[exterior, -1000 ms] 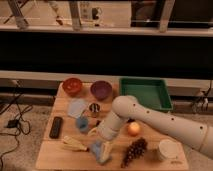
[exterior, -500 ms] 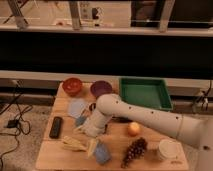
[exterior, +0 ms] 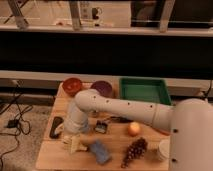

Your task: Place eraser in paper cup

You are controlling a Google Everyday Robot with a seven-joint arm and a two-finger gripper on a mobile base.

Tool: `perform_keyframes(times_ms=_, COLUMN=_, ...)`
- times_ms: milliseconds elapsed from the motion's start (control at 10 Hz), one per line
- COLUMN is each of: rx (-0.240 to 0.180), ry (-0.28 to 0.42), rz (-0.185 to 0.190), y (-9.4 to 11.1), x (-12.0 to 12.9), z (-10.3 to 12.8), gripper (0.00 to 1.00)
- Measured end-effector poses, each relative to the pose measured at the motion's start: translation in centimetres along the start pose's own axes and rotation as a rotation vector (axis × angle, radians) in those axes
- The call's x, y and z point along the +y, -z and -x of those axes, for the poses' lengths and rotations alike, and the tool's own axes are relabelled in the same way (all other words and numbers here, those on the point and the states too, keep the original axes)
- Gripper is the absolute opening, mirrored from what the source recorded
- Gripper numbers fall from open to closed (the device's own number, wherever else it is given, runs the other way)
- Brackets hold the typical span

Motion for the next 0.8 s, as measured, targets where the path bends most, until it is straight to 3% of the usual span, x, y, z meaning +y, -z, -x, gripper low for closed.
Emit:
perform_keyframes(times_ms=500, rx=0.003, ry=0.006, rz=0.015, y=-0.35, x=-0.44, z=-0.22, gripper=0.8)
perform_keyframes(times_ms=800, rx=-0.002, ry=0.02, rz=0.005, y=-0.38, x=-0.76, z=-0.21, gripper=0.8)
